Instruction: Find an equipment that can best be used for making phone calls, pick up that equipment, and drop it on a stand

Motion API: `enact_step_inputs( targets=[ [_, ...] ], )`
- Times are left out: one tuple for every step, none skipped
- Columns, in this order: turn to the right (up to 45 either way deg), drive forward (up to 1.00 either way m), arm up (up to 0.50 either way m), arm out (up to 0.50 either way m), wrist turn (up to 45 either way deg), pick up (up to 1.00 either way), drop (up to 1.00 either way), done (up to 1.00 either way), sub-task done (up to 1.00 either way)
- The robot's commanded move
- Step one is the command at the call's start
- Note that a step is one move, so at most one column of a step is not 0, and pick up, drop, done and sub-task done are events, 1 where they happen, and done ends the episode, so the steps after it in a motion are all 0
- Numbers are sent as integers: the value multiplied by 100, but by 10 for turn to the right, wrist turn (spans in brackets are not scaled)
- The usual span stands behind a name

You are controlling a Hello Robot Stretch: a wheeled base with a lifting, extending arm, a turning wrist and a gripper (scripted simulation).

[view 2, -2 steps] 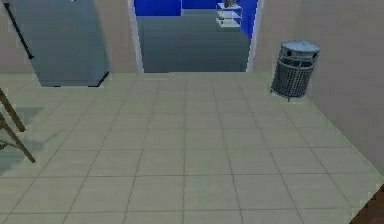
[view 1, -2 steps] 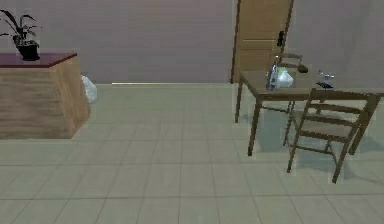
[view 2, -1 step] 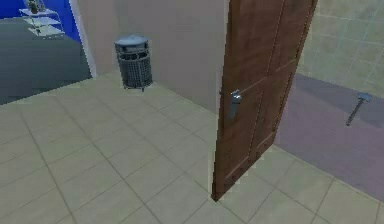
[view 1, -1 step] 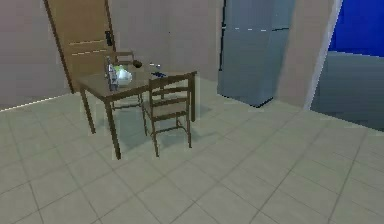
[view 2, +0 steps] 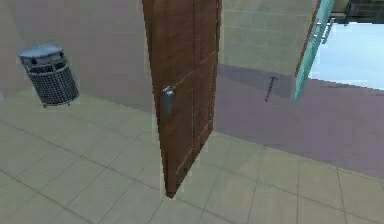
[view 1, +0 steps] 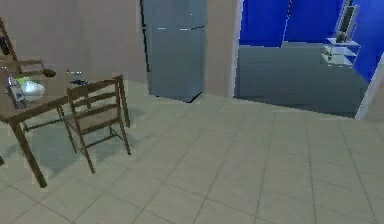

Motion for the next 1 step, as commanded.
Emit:
enact_step_inputs(
  targets=[
    [0, 100, 0, 0, 0, 0, 0, 0, 0]
  ],
)
